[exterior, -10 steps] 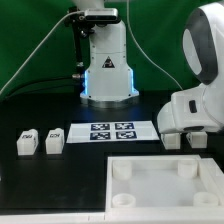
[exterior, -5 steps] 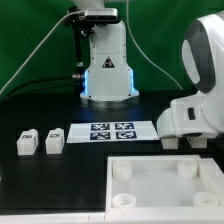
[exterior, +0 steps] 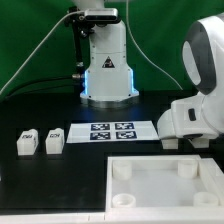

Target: Assemble one leg

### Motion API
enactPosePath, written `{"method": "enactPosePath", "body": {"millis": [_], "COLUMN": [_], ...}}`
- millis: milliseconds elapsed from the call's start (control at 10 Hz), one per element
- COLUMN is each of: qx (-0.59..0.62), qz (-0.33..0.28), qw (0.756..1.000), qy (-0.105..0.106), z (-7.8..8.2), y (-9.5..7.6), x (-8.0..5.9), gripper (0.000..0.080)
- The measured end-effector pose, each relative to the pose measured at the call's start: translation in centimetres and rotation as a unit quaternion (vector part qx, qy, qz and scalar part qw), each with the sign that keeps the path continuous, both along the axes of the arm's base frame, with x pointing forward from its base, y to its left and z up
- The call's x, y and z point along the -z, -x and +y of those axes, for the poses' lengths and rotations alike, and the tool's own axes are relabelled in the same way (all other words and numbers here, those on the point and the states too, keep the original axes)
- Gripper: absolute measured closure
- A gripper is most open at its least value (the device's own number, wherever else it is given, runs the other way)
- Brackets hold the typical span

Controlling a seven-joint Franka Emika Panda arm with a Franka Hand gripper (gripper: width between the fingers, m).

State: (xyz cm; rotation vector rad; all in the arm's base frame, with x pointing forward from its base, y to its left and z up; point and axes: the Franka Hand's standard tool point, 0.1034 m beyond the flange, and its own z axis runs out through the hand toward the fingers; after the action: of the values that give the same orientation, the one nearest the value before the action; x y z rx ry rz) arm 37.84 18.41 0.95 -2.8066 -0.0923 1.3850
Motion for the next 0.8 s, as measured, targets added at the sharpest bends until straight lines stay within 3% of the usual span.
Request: {"method": "enactPosePath", "body": {"millis": [100, 800], "qx": [0.0, 0.0], "qz": [0.0, 0.0], "qw": [1.0, 1.0], "qy": [0.0, 0.0], "z": [0.0, -0.01], "y": [0.0, -0.01], "x": [0.0, 0.0], "gripper": [0.0509, 0.0508]}}
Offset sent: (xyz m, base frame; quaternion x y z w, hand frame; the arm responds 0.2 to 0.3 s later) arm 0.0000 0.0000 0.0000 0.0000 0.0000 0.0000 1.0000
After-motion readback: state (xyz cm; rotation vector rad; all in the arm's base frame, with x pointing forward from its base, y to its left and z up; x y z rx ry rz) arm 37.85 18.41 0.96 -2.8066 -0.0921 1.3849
